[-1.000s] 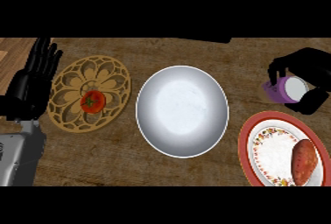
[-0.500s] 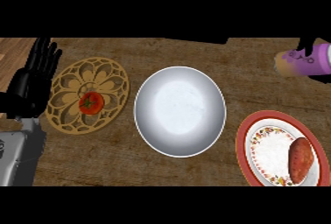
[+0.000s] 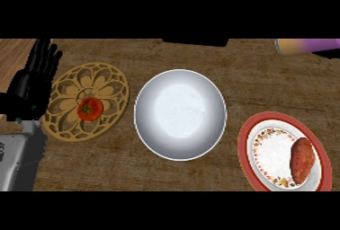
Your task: Pick the can from the plate and place it in the bowl
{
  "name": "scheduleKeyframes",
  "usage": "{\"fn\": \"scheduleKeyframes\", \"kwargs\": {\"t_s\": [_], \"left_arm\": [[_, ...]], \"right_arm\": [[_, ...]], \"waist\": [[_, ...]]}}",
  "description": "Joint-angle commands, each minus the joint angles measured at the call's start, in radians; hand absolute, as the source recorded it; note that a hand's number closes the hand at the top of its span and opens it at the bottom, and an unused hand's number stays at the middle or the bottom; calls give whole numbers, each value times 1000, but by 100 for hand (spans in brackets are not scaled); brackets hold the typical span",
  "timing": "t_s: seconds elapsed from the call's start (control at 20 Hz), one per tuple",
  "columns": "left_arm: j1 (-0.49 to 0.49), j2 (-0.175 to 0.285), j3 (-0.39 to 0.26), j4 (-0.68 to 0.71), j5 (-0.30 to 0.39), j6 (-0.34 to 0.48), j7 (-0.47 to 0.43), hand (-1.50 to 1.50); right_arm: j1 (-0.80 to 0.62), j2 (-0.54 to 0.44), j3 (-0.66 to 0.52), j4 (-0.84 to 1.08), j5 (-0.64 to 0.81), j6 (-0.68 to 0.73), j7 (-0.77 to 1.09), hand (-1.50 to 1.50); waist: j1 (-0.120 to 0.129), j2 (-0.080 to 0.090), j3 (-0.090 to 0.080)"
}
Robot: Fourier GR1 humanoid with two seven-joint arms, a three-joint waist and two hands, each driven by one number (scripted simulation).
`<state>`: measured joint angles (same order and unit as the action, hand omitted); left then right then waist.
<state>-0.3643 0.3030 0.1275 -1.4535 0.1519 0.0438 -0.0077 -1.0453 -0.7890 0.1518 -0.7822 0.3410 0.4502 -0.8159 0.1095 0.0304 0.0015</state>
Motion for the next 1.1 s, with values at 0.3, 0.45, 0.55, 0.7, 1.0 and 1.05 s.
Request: {"fn": "scheduleKeyframes", "kwargs": {"t_s": [0.3, 0.45, 0.55, 0.7, 1.0, 1.05], "left_arm": [[43, 19, 34, 13, 21, -22, -10, 0], [57, 33, 51, 18, 18, -24, -29, 0], [38, 9, 34, 30, -2, 5, -19, 0], [43, 40, 52, 15, 11, -12, 13, 0], [113, 12, 57, -4, 1, -4, -51, 0], [113, 47, 86, -34, 45, -35, 5, 0]], "right_arm": [[-191, 105, 108, 89, -74, 277, -41, 150], [-234, 161, 152, 82, -77, 281, 2, 150], [-287, 222, 174, 70, -86, 280, 58, 150], [-217, 266, 229, 12, -77, 256, 71, 150], [-180, 392, 291, -67, -82, 226, 215, 150], [-176, 423, 309, -46, -59, 187, 209, 150]], "waist": [[-43, -16, -3], [-52, -18, -3], [-61, -20, -3], [-87, -27, -2], [-99, -33, -2], [-87, -31, -2]]}}
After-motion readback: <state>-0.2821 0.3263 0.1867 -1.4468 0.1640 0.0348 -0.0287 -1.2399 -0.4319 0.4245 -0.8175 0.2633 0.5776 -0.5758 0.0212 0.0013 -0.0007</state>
